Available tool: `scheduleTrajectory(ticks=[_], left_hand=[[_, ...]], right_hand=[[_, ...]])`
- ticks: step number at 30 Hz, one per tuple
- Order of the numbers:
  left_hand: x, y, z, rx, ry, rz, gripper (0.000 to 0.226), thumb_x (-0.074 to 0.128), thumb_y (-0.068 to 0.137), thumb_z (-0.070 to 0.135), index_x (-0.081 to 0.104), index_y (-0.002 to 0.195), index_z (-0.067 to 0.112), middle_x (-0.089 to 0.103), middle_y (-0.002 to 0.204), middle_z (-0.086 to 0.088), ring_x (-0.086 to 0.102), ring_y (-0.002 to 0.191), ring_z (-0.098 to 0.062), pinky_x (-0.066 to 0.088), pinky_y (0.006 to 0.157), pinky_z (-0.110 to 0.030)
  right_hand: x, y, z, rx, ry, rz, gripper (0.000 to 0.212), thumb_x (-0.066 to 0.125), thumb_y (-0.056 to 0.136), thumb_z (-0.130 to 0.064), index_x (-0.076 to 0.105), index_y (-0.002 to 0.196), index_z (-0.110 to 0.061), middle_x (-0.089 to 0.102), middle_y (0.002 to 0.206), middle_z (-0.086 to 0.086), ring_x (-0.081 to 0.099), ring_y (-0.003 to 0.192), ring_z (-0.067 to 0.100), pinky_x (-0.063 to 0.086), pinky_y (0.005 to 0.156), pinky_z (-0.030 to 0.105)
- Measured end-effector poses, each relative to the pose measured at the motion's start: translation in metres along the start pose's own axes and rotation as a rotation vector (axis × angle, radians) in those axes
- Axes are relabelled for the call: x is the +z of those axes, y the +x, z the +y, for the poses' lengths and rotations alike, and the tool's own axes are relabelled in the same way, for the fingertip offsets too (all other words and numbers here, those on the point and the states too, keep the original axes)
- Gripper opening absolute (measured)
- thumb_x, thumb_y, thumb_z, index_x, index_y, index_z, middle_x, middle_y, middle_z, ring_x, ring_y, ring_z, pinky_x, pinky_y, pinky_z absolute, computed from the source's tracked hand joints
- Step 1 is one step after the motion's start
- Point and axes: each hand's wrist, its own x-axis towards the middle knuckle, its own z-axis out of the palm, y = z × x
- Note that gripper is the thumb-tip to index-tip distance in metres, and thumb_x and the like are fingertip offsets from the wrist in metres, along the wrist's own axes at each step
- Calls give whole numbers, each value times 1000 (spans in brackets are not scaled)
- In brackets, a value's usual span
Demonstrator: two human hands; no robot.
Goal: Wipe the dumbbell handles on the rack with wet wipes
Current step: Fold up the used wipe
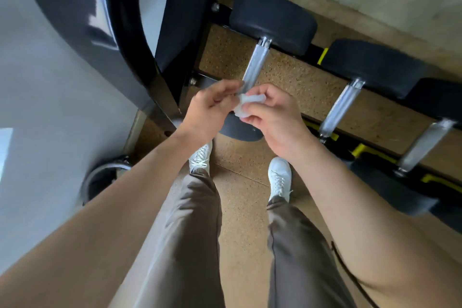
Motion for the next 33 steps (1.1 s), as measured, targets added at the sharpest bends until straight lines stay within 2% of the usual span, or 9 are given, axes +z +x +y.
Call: scheduleTrajectory(ticks=[3,6,12,15,19,24,27,30,33], left_hand=[[8,-29,21,-181,-184,-30,42,53,94,39,71,116,8,72,115,-16,65,114,-31,50,105,-46],[18,-67,40,-315,-357,-48,44,47,107,36,66,122,-1,73,112,-22,71,104,-34,60,92,-38],[30,-145,49,-400,-857,261,30,46,106,13,68,123,4,74,109,-17,72,93,-26,59,83,-33],[31,-185,43,-434,-1010,308,32,47,103,15,69,126,9,73,120,-14,69,102,-23,58,88,-31],[28,-235,24,-496,-1072,330,29,50,101,26,72,117,16,72,107,-4,68,101,-21,53,103,-39],[12,-289,-15,-532,-1387,320,34,51,101,25,65,122,3,67,126,-20,65,116,-35,51,106,-46],[-6,-317,-44,-492,-1580,433,31,50,102,19,65,119,-3,70,119,-22,71,105,-30,58,95,-35],[-25,-341,-76,-502,-1649,555,25,52,102,15,65,115,-2,75,100,-14,73,90,-20,61,83,-26],[-46,-359,-113,-494,-1667,653,22,58,99,14,66,116,2,74,99,-9,69,89,-14,56,89,-24]], right_hand=[[-7,-29,-16,43,209,-66,20,62,88,12,60,91,-8,67,100,16,70,92,25,58,76,30],[-15,-51,-27,47,209,-64,16,63,90,9,61,97,-6,68,104,14,71,93,24,57,76,27],[-12,-101,-37,-113,-444,-97,19,72,85,0,65,97,-13,75,89,10,73,71,16,59,61,30],[3,-127,-32,-148,-621,-222,17,70,86,-1,66,96,-14,74,91,10,75,77,19,61,61,31],[37,-156,-19,-33,-572,-312,20,69,87,0,72,85,-19,73,89,8,73,81,23,60,71,35],[96,-180,9,200,-293,-390,10,62,91,8,65,95,-1,67,91,13,69,84,20,60,76,28],[134,-193,45,138,-508,-459,11,66,88,6,68,95,-3,70,92,14,69,80,17,59,72,26],[167,-199,85,-119,-873,-525,9,74,83,-6,74,90,-13,71,80,-1,63,67,2,53,62,21],[194,-199,129,-207,-1096,-633,13,76,84,-18,78,96,-15,73,88,-7,65,78,2,52,72,20]])
